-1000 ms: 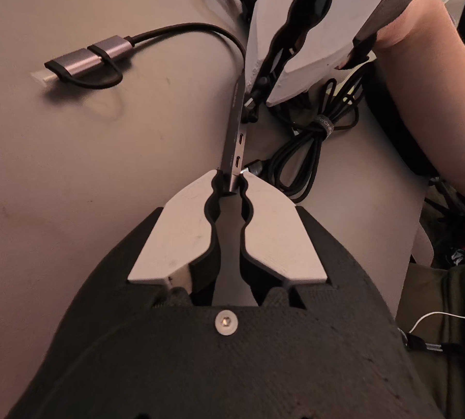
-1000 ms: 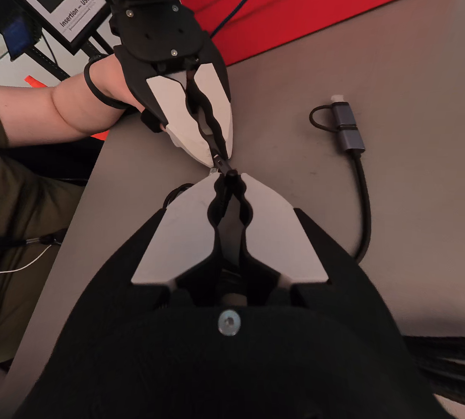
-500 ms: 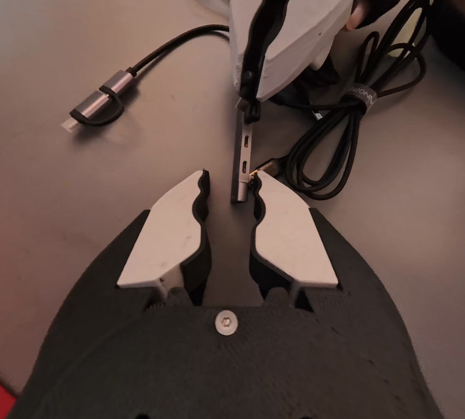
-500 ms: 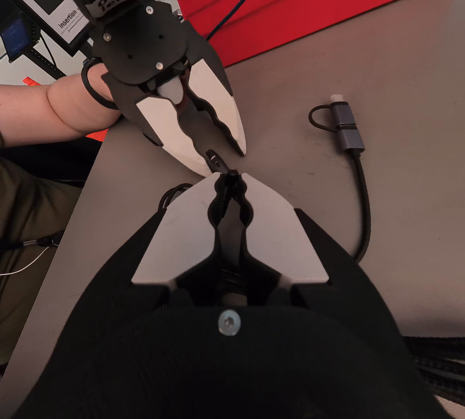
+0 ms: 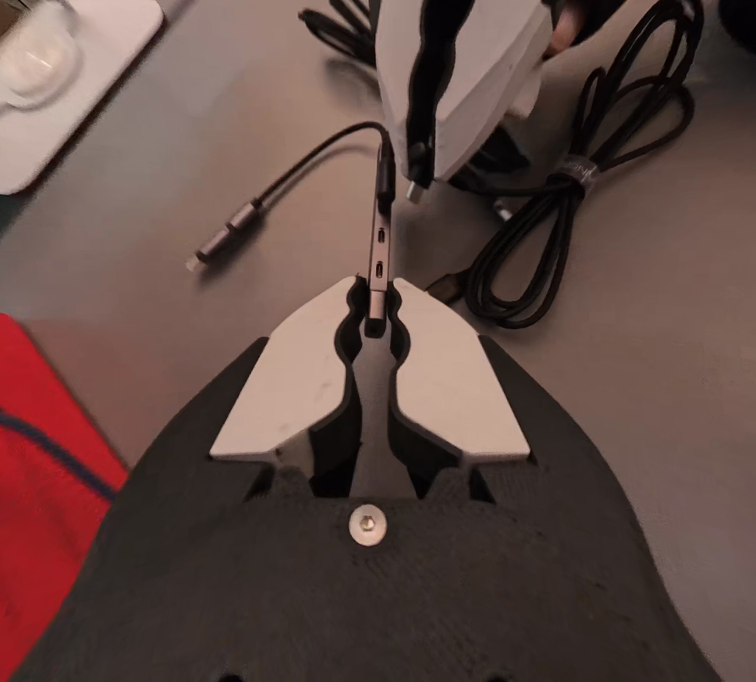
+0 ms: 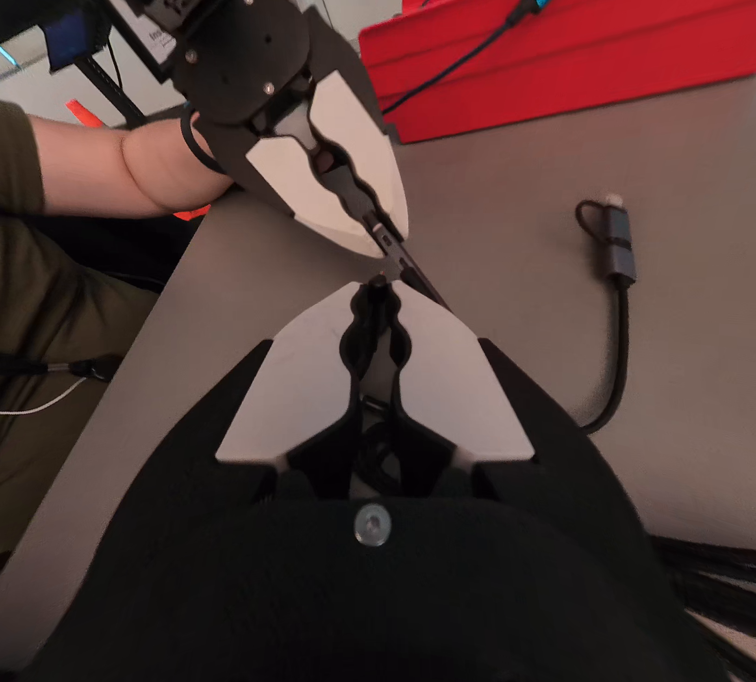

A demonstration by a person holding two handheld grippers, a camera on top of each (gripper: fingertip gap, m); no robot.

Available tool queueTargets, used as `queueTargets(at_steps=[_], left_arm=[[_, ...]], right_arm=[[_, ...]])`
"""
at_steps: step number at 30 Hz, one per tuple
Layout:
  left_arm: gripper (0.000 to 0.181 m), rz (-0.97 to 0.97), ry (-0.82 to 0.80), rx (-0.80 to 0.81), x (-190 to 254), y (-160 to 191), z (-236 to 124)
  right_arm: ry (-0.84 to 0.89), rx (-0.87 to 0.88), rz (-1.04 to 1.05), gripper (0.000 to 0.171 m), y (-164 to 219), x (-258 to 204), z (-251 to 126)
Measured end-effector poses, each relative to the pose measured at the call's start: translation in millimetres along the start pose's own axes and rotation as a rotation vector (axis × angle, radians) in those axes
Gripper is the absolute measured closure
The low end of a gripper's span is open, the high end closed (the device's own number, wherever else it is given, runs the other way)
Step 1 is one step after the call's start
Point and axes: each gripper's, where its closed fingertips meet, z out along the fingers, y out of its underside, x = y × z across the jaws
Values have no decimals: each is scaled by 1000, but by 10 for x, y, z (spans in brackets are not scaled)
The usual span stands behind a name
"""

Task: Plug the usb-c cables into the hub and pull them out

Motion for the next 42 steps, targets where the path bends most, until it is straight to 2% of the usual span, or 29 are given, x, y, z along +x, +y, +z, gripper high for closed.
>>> queueTargets(at_steps=[1, 7, 13, 19, 28, 35, 42], left_arm=[[173, 13, -12, 7, -29, -60, -61], [173, 98, -41, -46, -308, -257, -435], [173, 338, -42, -278, -438, -253, -784], [172, 504, 74, -430, -319, -340, -1012], [172, 612, 119, -579, -196, -524, -1184], [172, 618, 110, -612, -188, -663, -1239], [173, 654, 97, -663, -169, -753, -1267]], right_arm=[[5, 5, -46, 162, -49, -36, -4], [68, 64, -288, 162, -422, -217, -14], [191, 101, -492, 162, -773, -349, -28], [267, 101, -650, 162, -922, -480, 82], [299, 150, -671, 163, -1072, -611, 180], [302, 213, -635, 162, -1182, -649, 102], [316, 187, -596, 162, -1223, -671, 49]])
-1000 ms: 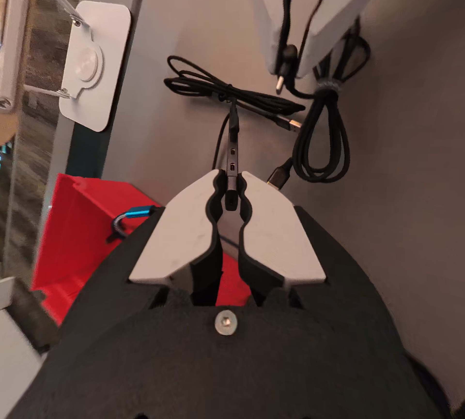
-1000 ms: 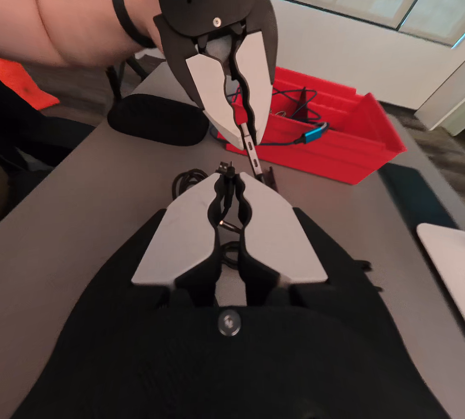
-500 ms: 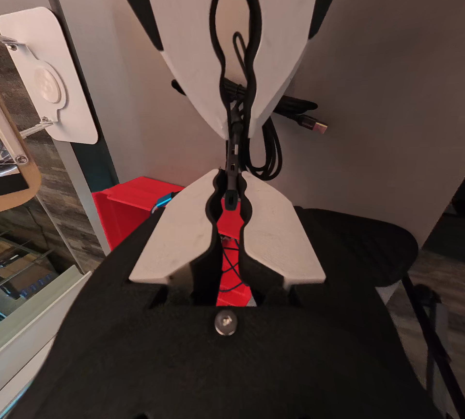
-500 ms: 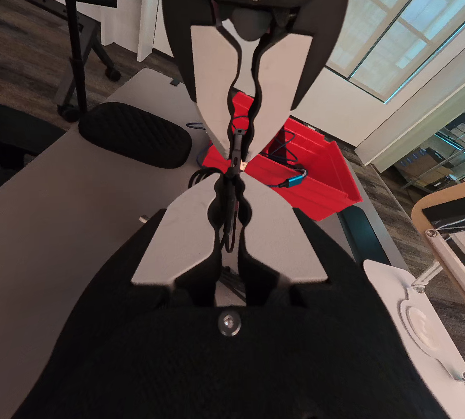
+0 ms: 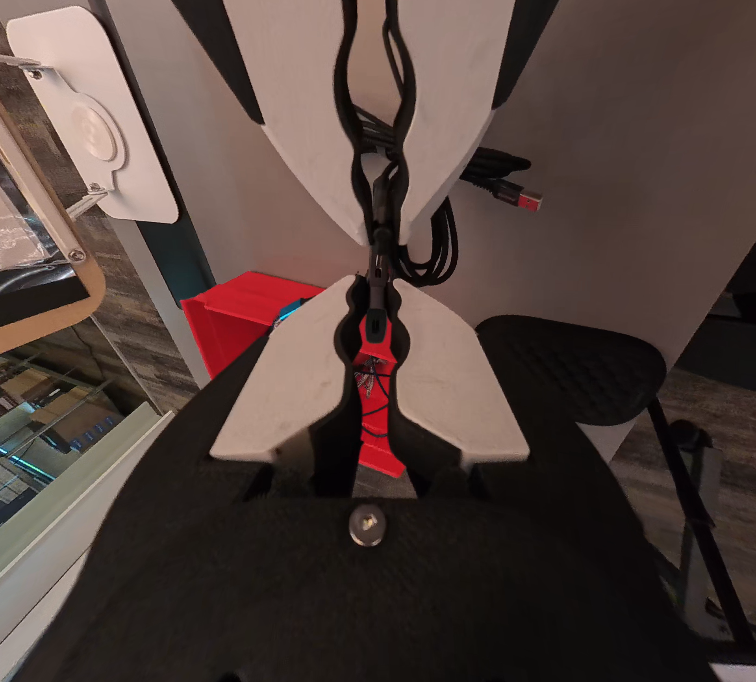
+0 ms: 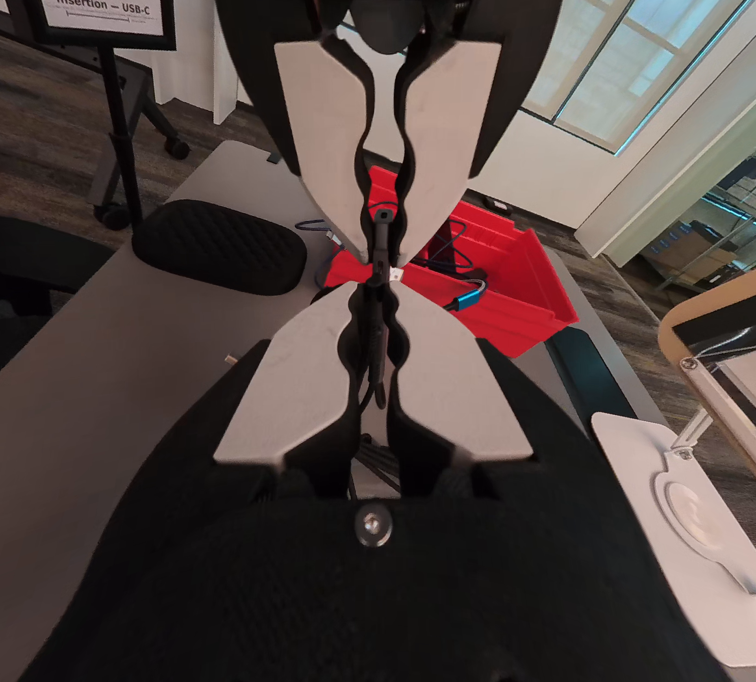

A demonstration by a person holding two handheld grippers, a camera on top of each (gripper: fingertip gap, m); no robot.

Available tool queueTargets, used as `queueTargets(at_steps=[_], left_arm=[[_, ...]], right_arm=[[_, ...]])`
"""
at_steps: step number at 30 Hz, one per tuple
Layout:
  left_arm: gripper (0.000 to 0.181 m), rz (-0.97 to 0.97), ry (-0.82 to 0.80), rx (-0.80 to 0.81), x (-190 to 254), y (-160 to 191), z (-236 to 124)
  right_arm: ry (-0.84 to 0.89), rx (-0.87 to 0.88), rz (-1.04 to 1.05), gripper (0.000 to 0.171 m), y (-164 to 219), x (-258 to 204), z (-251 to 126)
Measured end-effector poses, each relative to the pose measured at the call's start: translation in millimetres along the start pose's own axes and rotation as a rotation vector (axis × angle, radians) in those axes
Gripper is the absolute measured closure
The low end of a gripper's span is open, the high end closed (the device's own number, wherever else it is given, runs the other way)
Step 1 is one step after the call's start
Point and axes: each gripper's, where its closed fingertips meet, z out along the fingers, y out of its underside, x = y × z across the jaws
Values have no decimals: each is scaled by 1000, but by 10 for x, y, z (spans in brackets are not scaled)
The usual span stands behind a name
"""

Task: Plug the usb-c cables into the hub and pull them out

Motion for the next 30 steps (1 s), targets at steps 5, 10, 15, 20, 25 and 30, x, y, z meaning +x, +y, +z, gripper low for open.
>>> queueTargets(at_steps=[5, 10, 15, 20, 25, 30], left_arm=[[173, 18, 13, -38, 16, -27, -49], [173, 35, 28, -93, 30, -38, -93], [172, 44, 58, -117, 48, -63, -156], [172, 51, 120, -120, 87, -105, -195], [172, 59, 179, -105, 120, -133, -230], [172, 56, 246, -52, 177, -183, -292]], right_arm=[[-23, 18, 18, 162, -33, -24, -11], [-32, 43, 24, 162, -68, -38, -19], [-59, 76, 61, 162, -125, -34, -68], [-111, 77, 60, 162, -147, -79, -120], [-106, 56, -23, 162, -92, -46, -242], [-88, 107, -177, 162, -186, -146, -237]])
